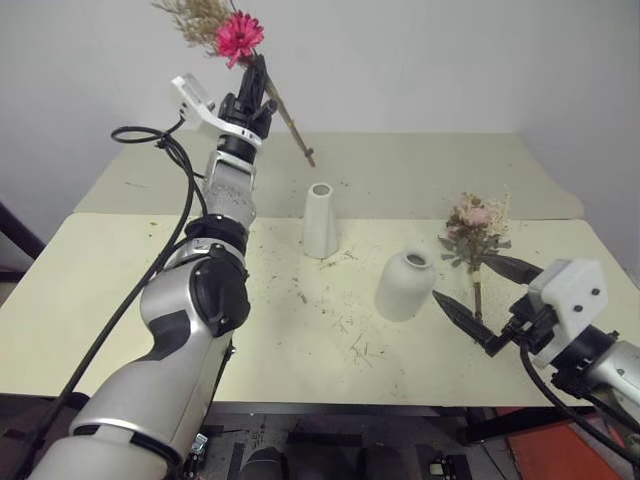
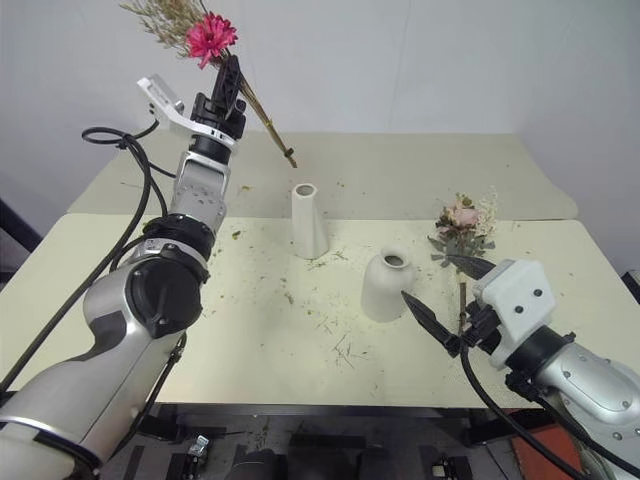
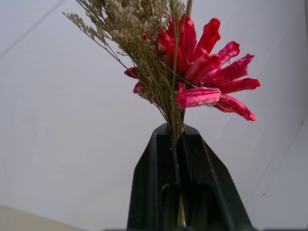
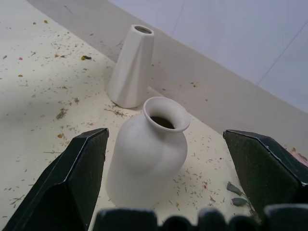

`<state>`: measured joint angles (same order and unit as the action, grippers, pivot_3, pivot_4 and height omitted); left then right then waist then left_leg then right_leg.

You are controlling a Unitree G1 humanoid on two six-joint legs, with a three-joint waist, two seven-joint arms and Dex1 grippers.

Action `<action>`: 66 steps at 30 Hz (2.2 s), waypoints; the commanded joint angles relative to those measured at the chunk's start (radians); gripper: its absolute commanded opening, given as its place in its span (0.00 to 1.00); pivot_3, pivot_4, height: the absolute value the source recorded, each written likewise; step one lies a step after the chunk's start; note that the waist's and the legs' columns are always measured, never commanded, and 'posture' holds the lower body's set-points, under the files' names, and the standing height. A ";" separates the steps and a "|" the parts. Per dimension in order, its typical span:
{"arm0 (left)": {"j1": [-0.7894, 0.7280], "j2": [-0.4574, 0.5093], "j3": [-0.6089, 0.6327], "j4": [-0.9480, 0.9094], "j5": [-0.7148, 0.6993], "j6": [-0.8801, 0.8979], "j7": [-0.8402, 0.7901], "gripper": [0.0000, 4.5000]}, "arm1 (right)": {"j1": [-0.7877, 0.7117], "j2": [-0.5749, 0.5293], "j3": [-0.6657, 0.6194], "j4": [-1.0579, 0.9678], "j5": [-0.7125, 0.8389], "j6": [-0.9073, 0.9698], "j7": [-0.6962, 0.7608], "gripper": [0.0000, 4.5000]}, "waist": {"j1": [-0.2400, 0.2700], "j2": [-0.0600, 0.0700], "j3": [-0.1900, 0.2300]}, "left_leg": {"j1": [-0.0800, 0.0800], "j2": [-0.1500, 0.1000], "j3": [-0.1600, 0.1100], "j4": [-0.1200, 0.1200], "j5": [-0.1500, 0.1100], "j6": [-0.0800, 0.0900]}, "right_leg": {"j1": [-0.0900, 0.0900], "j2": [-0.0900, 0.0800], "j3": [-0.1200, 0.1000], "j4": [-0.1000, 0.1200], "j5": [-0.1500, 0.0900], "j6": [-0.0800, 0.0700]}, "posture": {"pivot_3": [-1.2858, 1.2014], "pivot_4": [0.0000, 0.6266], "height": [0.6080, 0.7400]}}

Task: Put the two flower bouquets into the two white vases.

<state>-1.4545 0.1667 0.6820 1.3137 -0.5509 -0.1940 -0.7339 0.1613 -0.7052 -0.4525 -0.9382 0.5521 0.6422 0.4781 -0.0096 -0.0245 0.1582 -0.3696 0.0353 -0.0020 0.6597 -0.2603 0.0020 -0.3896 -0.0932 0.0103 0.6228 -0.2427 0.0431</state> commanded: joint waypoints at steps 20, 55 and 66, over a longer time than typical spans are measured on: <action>0.009 -0.024 -0.135 0.007 0.166 -0.085 0.006 0.00 | 0.042 0.026 -0.012 -0.068 0.024 -0.008 -0.068 1.00 | -0.002 0.000 0.000 | 0.000 0.000 0.000 0.000 0.000 0.000 | 0.000 0.000 0.000 0.000 0.000 0.000 | 0.52 0.24 1.00; 0.071 -0.049 -0.193 0.019 0.276 -0.132 0.014 0.00 | 0.073 0.044 -0.040 -0.109 0.056 -0.022 -0.120 1.00 | -0.002 0.000 0.000 | 0.000 0.000 0.000 0.000 0.000 0.000 | 0.000 0.000 0.000 0.000 0.000 0.000 | 0.52 0.24 1.00; 0.108 -0.071 -0.253 0.015 0.333 -0.181 0.002 0.00 | 0.084 0.045 -0.042 -0.104 0.054 -0.025 -0.121 1.00 | -0.002 0.000 0.000 | 0.000 0.000 0.000 0.000 0.000 0.000 | 0.000 0.000 0.000 0.000 0.000 0.000 | 0.52 0.24 1.00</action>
<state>-1.3363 0.0963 0.4473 1.3452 -0.2345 -0.3382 -0.7239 0.2544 -0.6626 -0.4609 -1.0144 0.6079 0.6441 0.3653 -0.0115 -0.0244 0.1581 -0.3695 0.0353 -0.0020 0.6595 -0.2604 0.0021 -0.3897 -0.0930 0.0107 0.6229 -0.2428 0.0433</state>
